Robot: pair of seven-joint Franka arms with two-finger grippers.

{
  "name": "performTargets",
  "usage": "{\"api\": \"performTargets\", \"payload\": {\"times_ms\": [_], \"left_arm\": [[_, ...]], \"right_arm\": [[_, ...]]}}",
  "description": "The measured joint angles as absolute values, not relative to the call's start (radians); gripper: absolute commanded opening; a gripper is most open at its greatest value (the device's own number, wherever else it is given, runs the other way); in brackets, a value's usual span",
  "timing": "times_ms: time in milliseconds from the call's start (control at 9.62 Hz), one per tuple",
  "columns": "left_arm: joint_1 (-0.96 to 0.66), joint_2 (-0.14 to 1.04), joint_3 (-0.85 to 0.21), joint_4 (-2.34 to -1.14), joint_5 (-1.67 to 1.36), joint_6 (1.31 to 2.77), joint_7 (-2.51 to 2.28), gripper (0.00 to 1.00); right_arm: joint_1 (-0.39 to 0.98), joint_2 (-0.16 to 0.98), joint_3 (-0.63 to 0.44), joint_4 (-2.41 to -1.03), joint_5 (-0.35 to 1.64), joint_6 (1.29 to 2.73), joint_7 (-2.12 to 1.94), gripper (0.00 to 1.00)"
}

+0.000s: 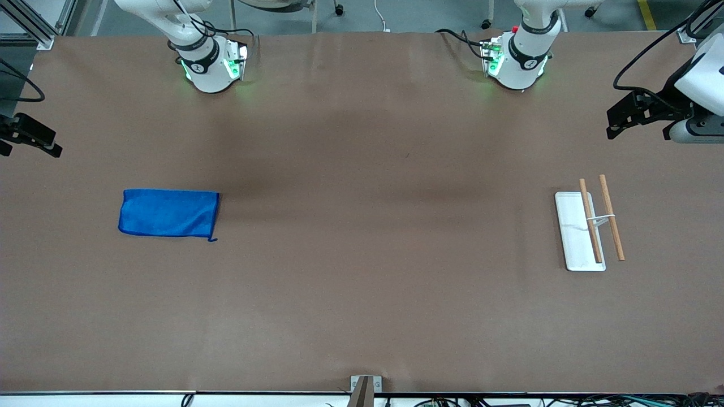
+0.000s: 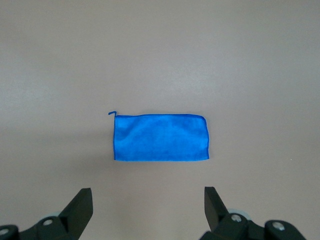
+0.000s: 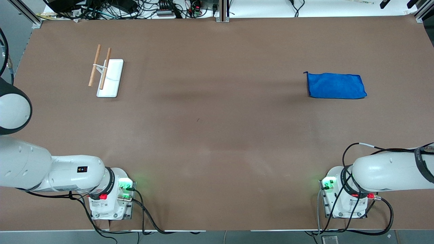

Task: Right arm passes towel to left arm to hang

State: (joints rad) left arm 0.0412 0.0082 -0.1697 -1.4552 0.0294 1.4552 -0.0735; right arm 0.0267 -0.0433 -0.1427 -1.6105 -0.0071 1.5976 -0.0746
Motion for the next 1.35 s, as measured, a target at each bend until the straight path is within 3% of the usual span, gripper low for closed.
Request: {"api": "performTargets", "payload": {"times_ms": [935,1351], "left_arm": [[0.043,0.008,-0.169,-1.454,0.030,1.455,-0.075,1.00],[0.046,0.008,-0.167,-1.454,0.030,1.455,-0.073,1.00]], "right_arm": [[0.025,-0.017,-0.149,-1.614,-0.007,1.612,-0.074,0.98],[0.012,0.042,-0.161,-1.758,-0.007,1.807,-0.074,0.97]]}}
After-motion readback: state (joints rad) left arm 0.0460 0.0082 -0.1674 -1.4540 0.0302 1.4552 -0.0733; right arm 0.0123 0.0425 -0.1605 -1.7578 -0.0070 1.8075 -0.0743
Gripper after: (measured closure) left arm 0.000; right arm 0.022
